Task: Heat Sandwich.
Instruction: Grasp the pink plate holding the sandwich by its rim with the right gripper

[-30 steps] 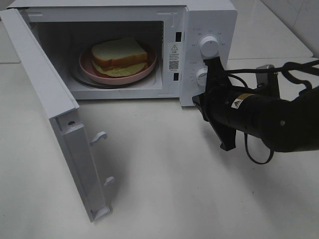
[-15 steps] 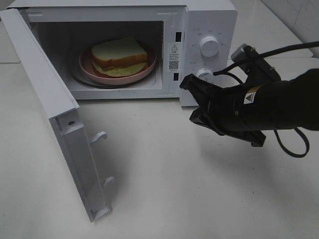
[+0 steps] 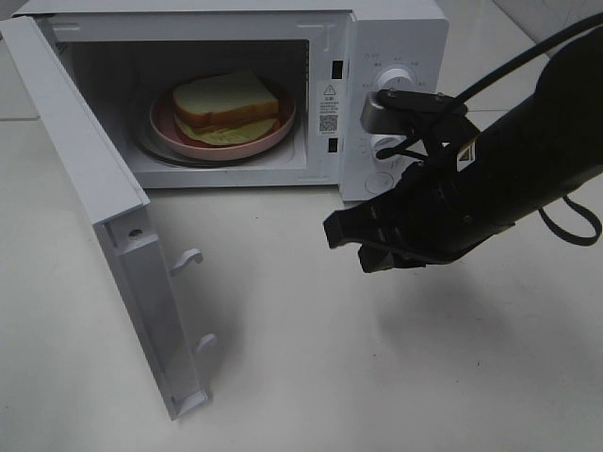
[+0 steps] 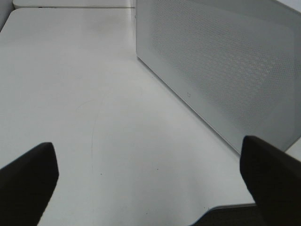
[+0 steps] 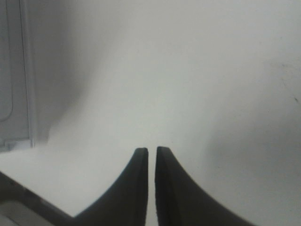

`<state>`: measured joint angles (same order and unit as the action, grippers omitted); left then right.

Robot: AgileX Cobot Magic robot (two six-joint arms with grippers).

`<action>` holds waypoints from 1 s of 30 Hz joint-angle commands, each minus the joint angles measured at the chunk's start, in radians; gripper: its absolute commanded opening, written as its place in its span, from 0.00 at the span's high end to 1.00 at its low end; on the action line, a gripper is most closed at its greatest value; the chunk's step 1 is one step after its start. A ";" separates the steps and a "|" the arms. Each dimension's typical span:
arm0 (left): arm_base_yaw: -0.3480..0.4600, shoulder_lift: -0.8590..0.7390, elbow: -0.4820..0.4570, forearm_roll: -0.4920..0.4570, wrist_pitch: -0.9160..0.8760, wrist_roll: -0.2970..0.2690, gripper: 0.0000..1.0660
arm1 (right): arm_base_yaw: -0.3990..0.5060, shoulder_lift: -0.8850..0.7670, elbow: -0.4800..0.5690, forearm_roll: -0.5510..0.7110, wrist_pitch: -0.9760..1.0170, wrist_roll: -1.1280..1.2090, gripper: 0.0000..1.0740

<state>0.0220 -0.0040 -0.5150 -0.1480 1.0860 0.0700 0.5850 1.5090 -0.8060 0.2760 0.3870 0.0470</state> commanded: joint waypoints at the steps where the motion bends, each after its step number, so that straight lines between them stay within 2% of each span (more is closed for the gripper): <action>1: 0.001 -0.006 0.000 -0.002 -0.011 -0.006 0.08 | -0.001 -0.010 -0.041 -0.006 0.122 -0.204 0.94; 6: 0.001 -0.006 0.000 -0.002 -0.011 -0.006 0.08 | -0.001 -0.008 -0.090 -0.014 0.271 -0.437 0.93; 9: 0.001 -0.006 0.000 -0.002 -0.011 -0.006 0.08 | -0.001 -0.008 -0.109 -0.027 0.372 -0.678 0.91; 10: 0.001 -0.006 0.000 -0.002 -0.011 -0.006 0.08 | -0.001 -0.008 -0.109 -0.027 0.372 -0.678 0.91; 12: 0.001 -0.006 0.000 -0.002 -0.011 -0.006 0.08 | -0.001 -0.008 -0.111 -0.042 0.422 -0.874 0.91; 14: 0.001 -0.006 0.000 -0.002 -0.011 -0.006 0.08 | -0.001 -0.008 -0.111 -0.048 0.433 -0.925 0.91; 18: 0.001 -0.006 0.000 -0.002 -0.011 -0.006 0.08 | -0.001 -0.008 -0.111 -0.102 0.462 -1.209 0.90; 19: 0.001 -0.006 0.000 -0.002 -0.011 -0.006 0.08 | -0.001 -0.008 -0.111 -0.102 0.462 -1.209 0.90; 22: 0.001 -0.006 0.000 -0.002 -0.011 -0.006 0.08 | -0.001 -0.008 -0.111 -0.174 0.462 -1.426 0.89; 28: 0.001 -0.006 0.000 -0.002 -0.011 -0.006 0.08 | -0.001 -0.008 -0.111 -0.285 0.411 -1.479 0.85; 29: 0.001 -0.006 0.000 -0.002 -0.011 -0.006 0.08 | -0.001 -0.008 -0.111 -0.299 0.398 -1.472 0.83; 30: 0.001 -0.006 0.000 -0.002 -0.011 -0.006 0.08 | -0.001 -0.008 -0.111 -0.329 0.364 -1.454 0.77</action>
<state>0.0220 -0.0040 -0.5150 -0.1480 1.0860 0.0700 0.5850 1.5090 -0.9140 -0.0230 0.7760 -1.4080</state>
